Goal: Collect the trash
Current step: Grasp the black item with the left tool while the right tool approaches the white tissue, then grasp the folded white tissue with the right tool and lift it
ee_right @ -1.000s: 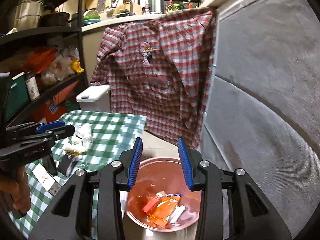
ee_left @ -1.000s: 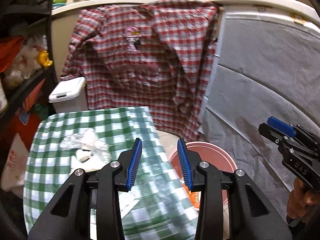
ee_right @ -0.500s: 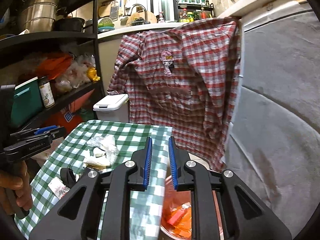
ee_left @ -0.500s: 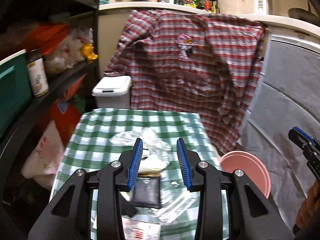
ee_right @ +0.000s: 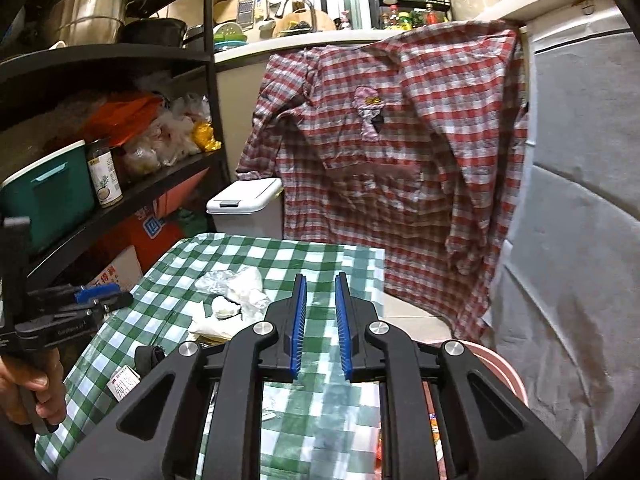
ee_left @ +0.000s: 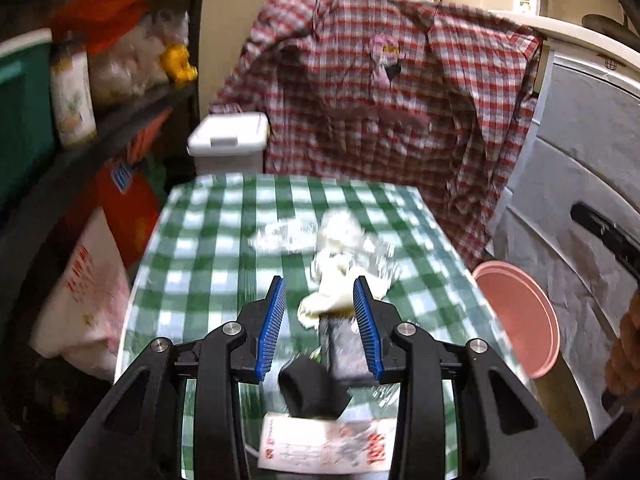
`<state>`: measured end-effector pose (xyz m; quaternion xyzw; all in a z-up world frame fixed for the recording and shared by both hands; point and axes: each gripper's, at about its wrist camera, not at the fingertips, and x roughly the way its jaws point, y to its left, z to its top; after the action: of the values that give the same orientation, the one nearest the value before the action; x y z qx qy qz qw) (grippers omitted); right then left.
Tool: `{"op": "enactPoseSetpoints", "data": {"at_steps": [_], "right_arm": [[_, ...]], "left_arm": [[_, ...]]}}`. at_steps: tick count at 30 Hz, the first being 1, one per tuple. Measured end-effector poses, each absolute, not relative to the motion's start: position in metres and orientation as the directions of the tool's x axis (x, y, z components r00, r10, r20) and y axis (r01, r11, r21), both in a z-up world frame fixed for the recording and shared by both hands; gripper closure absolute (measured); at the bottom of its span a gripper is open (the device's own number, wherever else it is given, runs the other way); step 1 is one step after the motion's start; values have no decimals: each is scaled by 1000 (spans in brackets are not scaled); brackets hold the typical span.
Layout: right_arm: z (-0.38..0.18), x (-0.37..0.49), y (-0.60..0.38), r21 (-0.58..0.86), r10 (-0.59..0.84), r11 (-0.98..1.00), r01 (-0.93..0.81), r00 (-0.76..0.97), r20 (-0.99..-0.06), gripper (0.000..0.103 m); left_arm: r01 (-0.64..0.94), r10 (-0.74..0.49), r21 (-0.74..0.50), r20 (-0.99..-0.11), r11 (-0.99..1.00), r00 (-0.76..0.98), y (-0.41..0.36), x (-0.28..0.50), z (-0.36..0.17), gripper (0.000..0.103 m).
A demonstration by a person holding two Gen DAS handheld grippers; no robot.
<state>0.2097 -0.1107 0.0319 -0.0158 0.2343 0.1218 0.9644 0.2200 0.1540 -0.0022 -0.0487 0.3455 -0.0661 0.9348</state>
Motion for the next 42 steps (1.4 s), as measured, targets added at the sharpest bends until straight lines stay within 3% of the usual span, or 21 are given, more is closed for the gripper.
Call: {"op": "enactPoseSetpoints", "data": {"at_steps": [5,8,12,14,15,18,32,37,42], "right_arm": [[23,217,-96,29,265,958,-286,841,-471,88],[14,223,-87,27,289,948,-317,823,-489,88],[-1,230,-73,29,318,934,-356,792,-521,88],[-9,232,-63,18,331,925,-380,779,-533,88],[-11,234,-60,16,336,921,-389,774,-537,88],[-20,238,-48,12,357,907,-421,753,-552,88],[-74,270,9,-14,420,825,-565,630,-653,82],[-85,291,22,1,424,823,-568,612,-667,66],[-98,303,36,-15,418,805,-593,584,-696,63]], "left_arm": [[153,-206,-138,-698,979,686,163,224,-32,66],[221,-263,-157,-739,963,621,160,224,-49,54],[272,-247,-102,-778,957,577,153,224,-68,54],[274,-238,-92,-788,957,568,154,226,-73,59],[275,-237,-90,-789,957,567,154,227,-75,72],[272,-236,-87,-779,958,581,156,231,-73,83],[103,-155,-116,-694,988,703,200,243,-49,84],[82,-138,-113,-693,990,707,208,243,-49,84],[81,-134,-110,-692,991,709,211,243,-49,84]]}}
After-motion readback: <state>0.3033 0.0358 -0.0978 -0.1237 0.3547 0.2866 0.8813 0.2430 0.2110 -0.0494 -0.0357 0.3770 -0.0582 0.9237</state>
